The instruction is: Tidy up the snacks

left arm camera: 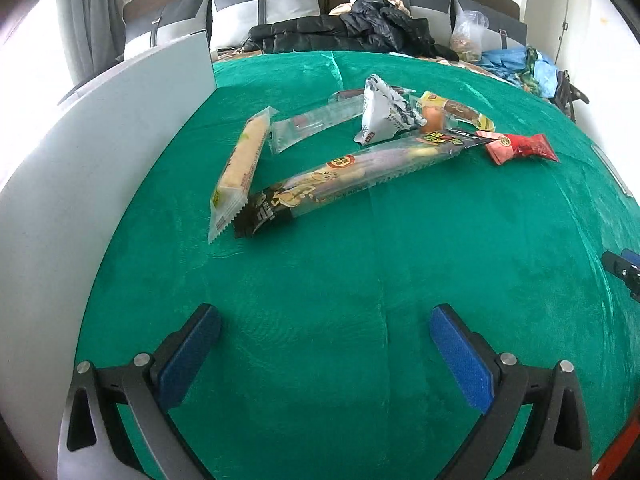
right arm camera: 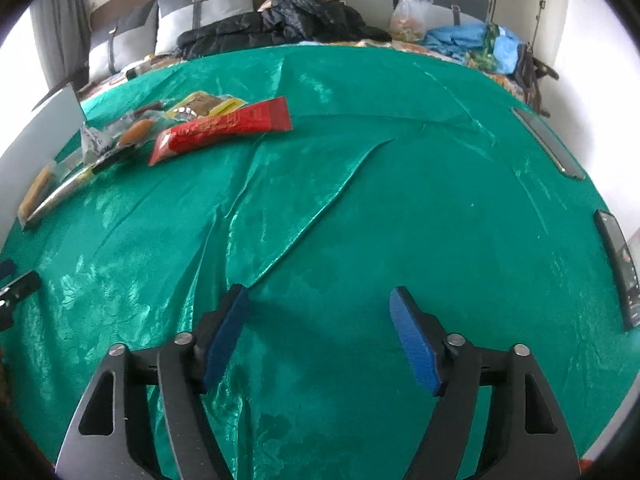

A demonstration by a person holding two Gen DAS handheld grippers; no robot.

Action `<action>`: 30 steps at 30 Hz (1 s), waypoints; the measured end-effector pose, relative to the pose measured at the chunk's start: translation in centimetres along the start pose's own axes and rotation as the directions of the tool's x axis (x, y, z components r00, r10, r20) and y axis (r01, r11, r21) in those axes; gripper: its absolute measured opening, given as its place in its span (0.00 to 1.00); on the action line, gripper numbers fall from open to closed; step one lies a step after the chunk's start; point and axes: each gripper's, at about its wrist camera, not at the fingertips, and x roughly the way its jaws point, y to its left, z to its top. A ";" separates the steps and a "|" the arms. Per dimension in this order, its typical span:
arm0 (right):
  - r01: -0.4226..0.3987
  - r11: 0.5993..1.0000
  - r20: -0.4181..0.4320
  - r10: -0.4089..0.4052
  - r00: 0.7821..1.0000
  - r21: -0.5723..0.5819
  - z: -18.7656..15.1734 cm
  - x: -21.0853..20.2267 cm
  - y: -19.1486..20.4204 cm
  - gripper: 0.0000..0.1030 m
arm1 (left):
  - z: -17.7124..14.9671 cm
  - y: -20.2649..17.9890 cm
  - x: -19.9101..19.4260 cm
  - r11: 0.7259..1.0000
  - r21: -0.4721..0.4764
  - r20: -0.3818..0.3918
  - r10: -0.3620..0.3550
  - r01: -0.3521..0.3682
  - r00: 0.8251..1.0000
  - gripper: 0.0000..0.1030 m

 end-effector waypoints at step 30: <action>0.011 1.000 0.027 -0.012 1.000 0.023 0.0 0.4 0.0 0.87 | -0.1 0.3 0.1 1.000 0.000 0.002 -0.001 0.001 1.000 1.00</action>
